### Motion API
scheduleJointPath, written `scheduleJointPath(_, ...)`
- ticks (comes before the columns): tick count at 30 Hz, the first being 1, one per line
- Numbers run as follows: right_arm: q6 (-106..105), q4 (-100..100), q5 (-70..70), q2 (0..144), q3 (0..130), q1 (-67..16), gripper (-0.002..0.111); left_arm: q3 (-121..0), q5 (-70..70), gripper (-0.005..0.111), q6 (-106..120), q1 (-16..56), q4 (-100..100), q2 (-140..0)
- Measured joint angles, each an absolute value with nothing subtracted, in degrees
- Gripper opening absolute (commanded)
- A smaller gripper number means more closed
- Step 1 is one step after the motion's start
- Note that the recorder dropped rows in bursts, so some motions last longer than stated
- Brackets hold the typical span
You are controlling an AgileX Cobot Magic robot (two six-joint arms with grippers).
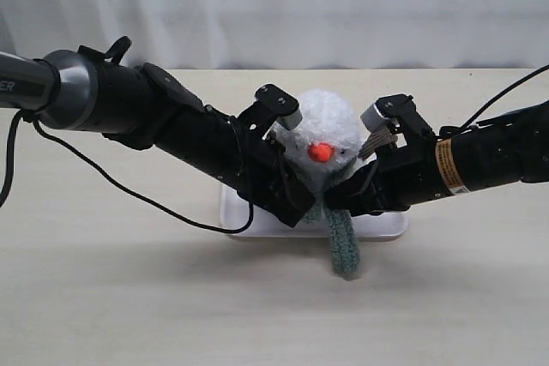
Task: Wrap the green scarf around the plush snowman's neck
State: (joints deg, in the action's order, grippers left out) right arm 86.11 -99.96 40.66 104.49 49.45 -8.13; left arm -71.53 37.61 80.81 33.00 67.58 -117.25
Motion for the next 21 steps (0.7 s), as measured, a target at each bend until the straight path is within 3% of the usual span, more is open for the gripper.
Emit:
scheduleJointPath(5,86.1,-100.0,40.7,104.5,49.5,-8.1,0.032,-71.5,40.5,0.0,80.8,33.0,65.2,-117.2)
scheduleJointPath(13,87.0,-100.0,42.9,104.2,49.5,-8.1,0.045,-71.5,41.2,0.0,79.9,33.0,63.5,-117.2)
scheduleJointPath(16,88.5,-100.1,43.2,102.3,49.5,-8.1,0.049,-71.5,41.2,0.007,79.6,33.0,63.0,-117.2)
scheduleJointPath(21,90.8,-100.1,43.5,99.0,49.5,-8.1,0.05,-71.5,40.5,0.033,76.9,33.0,60.2,-117.2)
